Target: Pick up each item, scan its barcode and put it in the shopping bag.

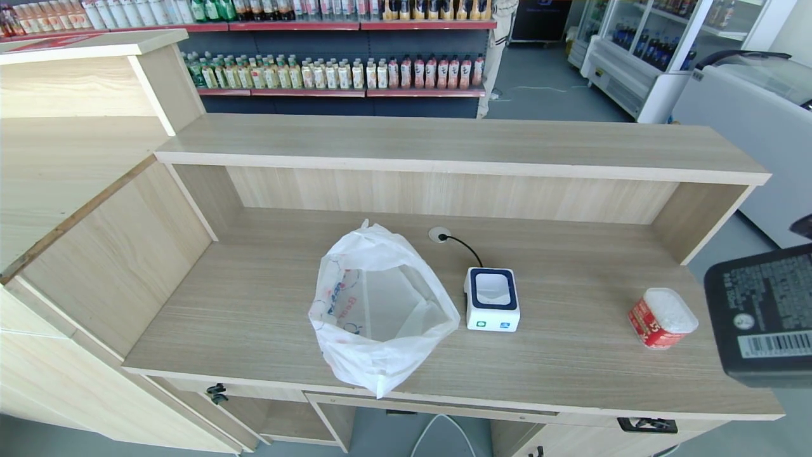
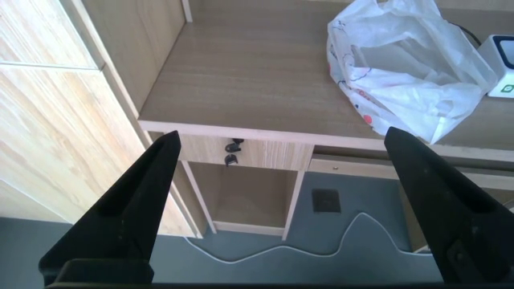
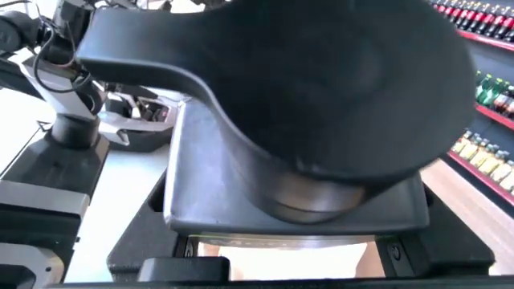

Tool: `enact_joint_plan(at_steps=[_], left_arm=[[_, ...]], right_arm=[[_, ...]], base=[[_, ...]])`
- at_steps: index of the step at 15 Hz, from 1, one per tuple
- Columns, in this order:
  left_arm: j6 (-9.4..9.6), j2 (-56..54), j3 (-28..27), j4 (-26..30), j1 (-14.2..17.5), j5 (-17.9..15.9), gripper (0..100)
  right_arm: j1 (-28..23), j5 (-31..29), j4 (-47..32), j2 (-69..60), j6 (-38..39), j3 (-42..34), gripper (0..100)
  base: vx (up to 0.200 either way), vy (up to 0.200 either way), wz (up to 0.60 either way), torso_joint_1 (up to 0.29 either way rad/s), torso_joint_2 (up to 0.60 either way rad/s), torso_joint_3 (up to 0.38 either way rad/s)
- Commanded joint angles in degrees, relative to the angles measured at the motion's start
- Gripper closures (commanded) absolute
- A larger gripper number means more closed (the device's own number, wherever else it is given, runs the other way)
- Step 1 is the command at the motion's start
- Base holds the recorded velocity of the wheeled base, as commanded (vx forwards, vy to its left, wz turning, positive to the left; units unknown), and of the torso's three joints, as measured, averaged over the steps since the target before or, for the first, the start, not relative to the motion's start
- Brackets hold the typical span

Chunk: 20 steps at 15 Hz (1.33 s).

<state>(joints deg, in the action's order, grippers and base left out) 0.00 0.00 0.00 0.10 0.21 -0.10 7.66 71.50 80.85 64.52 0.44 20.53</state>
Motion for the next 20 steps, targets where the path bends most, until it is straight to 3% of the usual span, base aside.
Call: enact_joint_plan(at_steps=[1,2,4,6,16,20], left_arm=[[0.00,0.0,0.0,0.0,0.0,0.0,0],[0.00,0.0,0.0,0.0,0.1,0.0,0],[0.00,0.0,0.0,0.0,0.1,0.0,0],[0.00,0.0,0.0,0.0,0.1,0.0,0],[0.00,0.0,0.0,0.0,0.1,0.0,0],[0.00,0.0,0.0,0.0,0.0,0.0,0]], right_arm=[[1.7,0.1,0.7,0.3,-1.1,-0.4,100],[1.7,0.1,0.8,0.3,-1.2,-0.4,100],[6.5,0.1,7.2,0.5,-2.8,-0.5,100],[11.3,0.1,7.4,0.2,-7.0,-0.5,100],[15.0,-1.4,7.1,-5.6,-6.7,2.7,100],[15.0,-2.4,-1.7,-15.6,-6.6,0.0,100]], base=[[0.000,0.000,0.00,0.000,0.00,0.000],[0.000,0.000,0.00,0.000,0.00,0.000],[0.000,0.000,0.00,0.000,0.00,0.000],[0.000,0.000,0.00,0.000,0.00,0.000],[0.000,0.000,0.00,0.000,0.00,0.000],[0.000,0.000,0.00,0.000,0.00,0.000]])
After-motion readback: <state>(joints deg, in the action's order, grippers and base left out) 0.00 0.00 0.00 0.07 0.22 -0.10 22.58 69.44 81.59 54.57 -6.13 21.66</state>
